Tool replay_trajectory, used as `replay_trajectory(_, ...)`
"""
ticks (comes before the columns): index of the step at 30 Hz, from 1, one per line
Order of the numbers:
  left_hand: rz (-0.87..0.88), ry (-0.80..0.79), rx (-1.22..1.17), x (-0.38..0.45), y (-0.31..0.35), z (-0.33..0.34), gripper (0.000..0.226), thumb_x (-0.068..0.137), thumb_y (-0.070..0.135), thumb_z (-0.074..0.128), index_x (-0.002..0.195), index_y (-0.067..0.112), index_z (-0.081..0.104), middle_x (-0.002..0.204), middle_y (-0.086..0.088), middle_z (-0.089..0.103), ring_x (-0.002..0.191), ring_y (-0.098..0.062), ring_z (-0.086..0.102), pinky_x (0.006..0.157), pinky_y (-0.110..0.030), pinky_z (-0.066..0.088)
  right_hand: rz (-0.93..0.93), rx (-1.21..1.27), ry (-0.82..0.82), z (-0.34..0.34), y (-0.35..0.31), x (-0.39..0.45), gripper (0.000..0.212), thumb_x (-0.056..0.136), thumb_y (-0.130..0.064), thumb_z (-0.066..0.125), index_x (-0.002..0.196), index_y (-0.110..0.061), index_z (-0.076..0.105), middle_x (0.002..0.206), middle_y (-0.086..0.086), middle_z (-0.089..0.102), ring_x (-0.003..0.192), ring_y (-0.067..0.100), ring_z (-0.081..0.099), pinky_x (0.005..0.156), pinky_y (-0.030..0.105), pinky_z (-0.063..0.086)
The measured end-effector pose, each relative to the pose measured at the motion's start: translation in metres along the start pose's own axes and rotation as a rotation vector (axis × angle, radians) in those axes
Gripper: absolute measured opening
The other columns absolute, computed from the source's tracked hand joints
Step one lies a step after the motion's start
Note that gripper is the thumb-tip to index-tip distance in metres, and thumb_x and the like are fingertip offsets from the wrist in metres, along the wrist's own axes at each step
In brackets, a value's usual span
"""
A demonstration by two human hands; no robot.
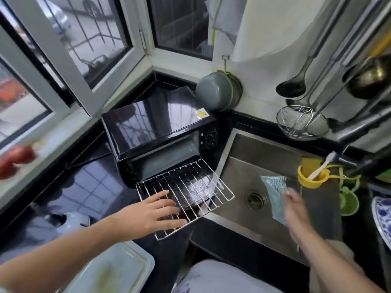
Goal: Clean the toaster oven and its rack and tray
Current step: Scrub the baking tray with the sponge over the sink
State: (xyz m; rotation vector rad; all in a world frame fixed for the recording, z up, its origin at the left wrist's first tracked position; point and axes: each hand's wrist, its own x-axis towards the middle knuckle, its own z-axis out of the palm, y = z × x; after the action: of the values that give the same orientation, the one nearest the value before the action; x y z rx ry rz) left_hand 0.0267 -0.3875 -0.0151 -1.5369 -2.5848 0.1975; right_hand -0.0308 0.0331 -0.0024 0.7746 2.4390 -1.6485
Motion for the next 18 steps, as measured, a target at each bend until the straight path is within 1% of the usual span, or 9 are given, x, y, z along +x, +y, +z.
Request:
replay_trajectory(2, 0.014, -0.081, 0.048, -0.011, -0.003, 0.018, 0.066, 0.102, -0.002, 0.036, 0.160, 0.027, 0.035, 0.143, -0.002, 0.055, 0.138, -0.028, 0.050, 0.123, -0.052, 0.031, -0.013, -0.014, -0.039, 0.003, 0.006, -0.002, 0.023, 0.107, -0.013, 0.038, 0.100, -0.006, 0.059, 0.114, 0.029, 0.059, 0.098, 0.034, 0.059, 0.092, 0.047, 0.047)
replay_trajectory(4, 0.009, -0.157, 0.085, -0.014, -0.006, 0.036, 0.070, 0.098, 0.001, 0.045, 0.161, 0.029, 0.033, 0.146, -0.003, 0.053, 0.141, -0.029, 0.049, 0.125, -0.049, 0.027, -0.030, -0.037, -0.060, 0.006, 0.013, -0.002, 0.024, 0.106, -0.015, 0.039, 0.090, -0.010, 0.056, 0.102, 0.026, 0.062, 0.086, 0.027, 0.058, 0.077, 0.036, 0.043)
replay_trajectory(7, -0.040, -0.200, 0.107, -0.014, -0.009, 0.055, 0.079, 0.094, 0.004, 0.050, 0.164, 0.032, 0.024, 0.157, -0.006, 0.046, 0.150, -0.032, 0.037, 0.127, -0.047, 0.013, -0.032, -0.087, -0.079, 0.011, 0.020, -0.001, 0.026, 0.106, -0.018, 0.040, 0.087, -0.010, 0.055, 0.096, 0.025, 0.061, 0.078, 0.022, 0.054, 0.070, 0.034, 0.038)
replay_trajectory(10, -0.188, -0.299, 0.043, -0.009, 0.001, 0.053, 0.098, 0.090, 0.006, 0.063, 0.165, 0.035, 0.008, 0.168, -0.011, 0.026, 0.156, -0.034, 0.010, 0.129, -0.050, 0.006, -0.059, -0.111, -0.119, 0.017, 0.016, -0.003, 0.025, 0.105, -0.018, 0.040, 0.089, -0.009, 0.057, 0.095, 0.022, 0.063, 0.081, 0.030, 0.058, 0.071, 0.035, 0.041)
replay_trajectory(12, -0.389, -0.408, -0.069, -0.003, 0.022, 0.041, 0.104, 0.090, 0.004, 0.060, 0.164, 0.039, -0.005, 0.172, -0.016, -0.001, 0.156, -0.039, -0.008, 0.126, -0.056, -0.001, -0.097, -0.099, -0.143, 0.021, 0.011, -0.006, 0.024, 0.105, -0.016, 0.040, 0.095, -0.007, 0.060, 0.093, 0.018, 0.063, 0.086, 0.032, 0.059, 0.075, 0.037, 0.045)
replay_trajectory(13, -0.521, -0.394, -0.066, 0.000, 0.036, 0.037, 0.107, 0.084, 0.004, 0.065, 0.164, 0.039, 0.003, 0.171, -0.019, 0.001, 0.156, -0.043, -0.002, 0.126, -0.058, 0.005, -0.106, -0.089, -0.151, 0.024, 0.009, -0.008, 0.024, 0.105, -0.015, 0.040, 0.100, -0.005, 0.061, 0.090, 0.015, 0.062, 0.086, 0.033, 0.057, 0.080, 0.039, 0.047)
replay_trajectory(14, -0.679, -0.347, -0.070, 0.002, 0.051, 0.031, 0.108, 0.073, 0.005, 0.072, 0.164, 0.035, 0.021, 0.169, -0.021, 0.017, 0.155, -0.045, 0.016, 0.124, -0.060, 0.018, -0.109, -0.083, -0.163, 0.026, 0.007, -0.010, 0.024, 0.105, -0.016, 0.039, 0.103, -0.004, 0.060, 0.087, 0.012, 0.058, 0.084, 0.031, 0.055, 0.084, 0.042, 0.048)
replay_trajectory(16, -1.065, -0.093, -0.259, 0.003, 0.093, 0.020, 0.097, 0.064, 0.000, 0.074, 0.154, 0.024, 0.046, 0.155, -0.016, 0.046, 0.143, -0.042, 0.044, 0.119, -0.052, 0.036, -0.139, -0.093, -0.189, 0.031, 0.008, -0.012, 0.023, 0.104, -0.019, 0.038, 0.094, -0.006, 0.055, 0.082, 0.015, 0.055, 0.080, 0.030, 0.053, 0.076, 0.041, 0.046)
replay_trajectory(18, -1.513, 0.185, -0.593, 0.007, 0.146, 0.004, 0.069, 0.082, -0.006, 0.061, 0.148, 0.014, 0.053, 0.146, -0.007, 0.051, 0.137, -0.030, 0.048, 0.115, -0.033, 0.034, -0.146, -0.103, -0.195, 0.037, 0.007, -0.018, 0.019, 0.100, -0.018, 0.038, 0.088, -0.006, 0.047, 0.079, 0.013, 0.051, 0.075, 0.024, 0.047, 0.068, 0.036, 0.038)
